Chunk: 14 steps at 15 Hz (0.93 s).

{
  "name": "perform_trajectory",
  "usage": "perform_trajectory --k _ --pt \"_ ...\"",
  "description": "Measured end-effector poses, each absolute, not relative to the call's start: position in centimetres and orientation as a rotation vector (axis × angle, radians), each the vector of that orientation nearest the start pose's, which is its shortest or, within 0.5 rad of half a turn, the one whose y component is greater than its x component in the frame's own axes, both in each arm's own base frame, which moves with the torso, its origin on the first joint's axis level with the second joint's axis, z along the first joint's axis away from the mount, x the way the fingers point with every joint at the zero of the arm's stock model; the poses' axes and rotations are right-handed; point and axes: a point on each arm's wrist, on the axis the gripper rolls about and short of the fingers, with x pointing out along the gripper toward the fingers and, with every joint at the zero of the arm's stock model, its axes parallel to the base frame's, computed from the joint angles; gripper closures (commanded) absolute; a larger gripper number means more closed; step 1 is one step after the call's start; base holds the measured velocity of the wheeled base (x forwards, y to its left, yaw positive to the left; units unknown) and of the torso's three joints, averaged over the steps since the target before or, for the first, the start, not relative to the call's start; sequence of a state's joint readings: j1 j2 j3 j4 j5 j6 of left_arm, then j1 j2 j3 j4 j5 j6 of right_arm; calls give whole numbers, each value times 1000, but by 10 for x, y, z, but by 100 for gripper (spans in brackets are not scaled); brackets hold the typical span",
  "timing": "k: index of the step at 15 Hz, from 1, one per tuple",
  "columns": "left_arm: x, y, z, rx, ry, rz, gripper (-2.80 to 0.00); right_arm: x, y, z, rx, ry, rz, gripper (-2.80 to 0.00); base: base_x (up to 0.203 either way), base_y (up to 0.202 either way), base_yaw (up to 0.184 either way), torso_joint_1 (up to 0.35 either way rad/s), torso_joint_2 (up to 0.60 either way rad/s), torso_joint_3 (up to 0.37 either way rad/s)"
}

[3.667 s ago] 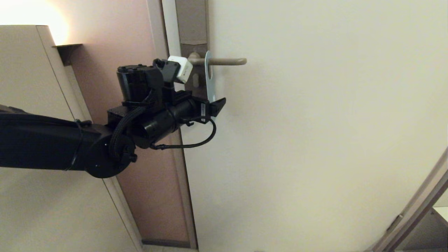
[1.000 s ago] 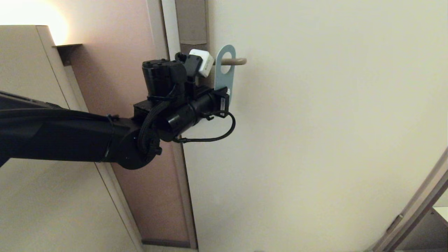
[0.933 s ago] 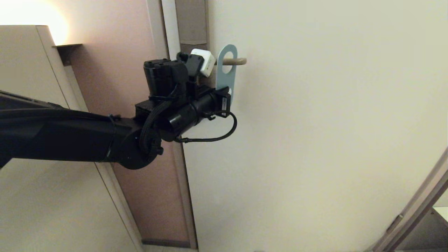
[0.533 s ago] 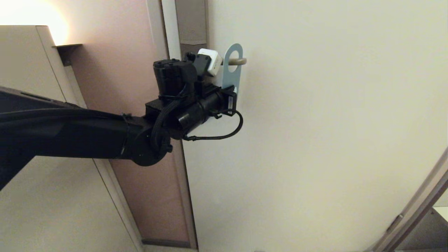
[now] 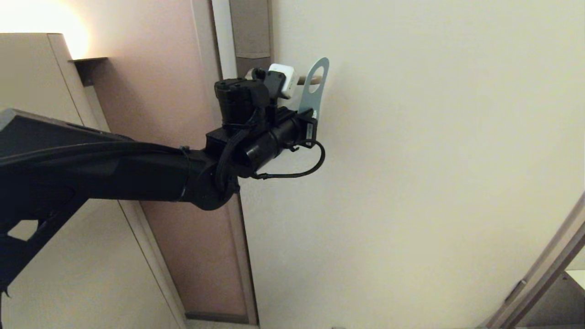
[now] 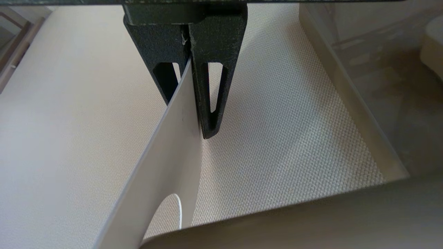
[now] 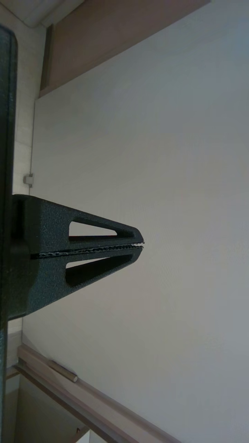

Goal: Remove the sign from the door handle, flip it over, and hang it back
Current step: Take down the sign, then hand it to the other hand

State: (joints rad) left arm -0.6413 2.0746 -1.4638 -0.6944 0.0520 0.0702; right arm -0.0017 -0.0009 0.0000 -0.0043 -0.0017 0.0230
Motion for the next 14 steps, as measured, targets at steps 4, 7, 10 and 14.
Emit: perform_trajectory --k 4,7,10,14 --pt "344 -264 232 37 -100 -600 0 -23 0 76 23 -5 -4 0 0 0 0 0 0 0" --pt "334 -275 233 36 -100 -633 0 -23 0 76 23 -5 -3 0 0 0 0 0 0 0" --pt "326 -284 233 33 -99 -662 0 -23 0 76 23 -5 -4 0 0 0 0 0 0 0" --pt "315 -288 233 33 -92 -686 0 -23 0 76 23 -5 -3 0 0 0 0 0 0 0"
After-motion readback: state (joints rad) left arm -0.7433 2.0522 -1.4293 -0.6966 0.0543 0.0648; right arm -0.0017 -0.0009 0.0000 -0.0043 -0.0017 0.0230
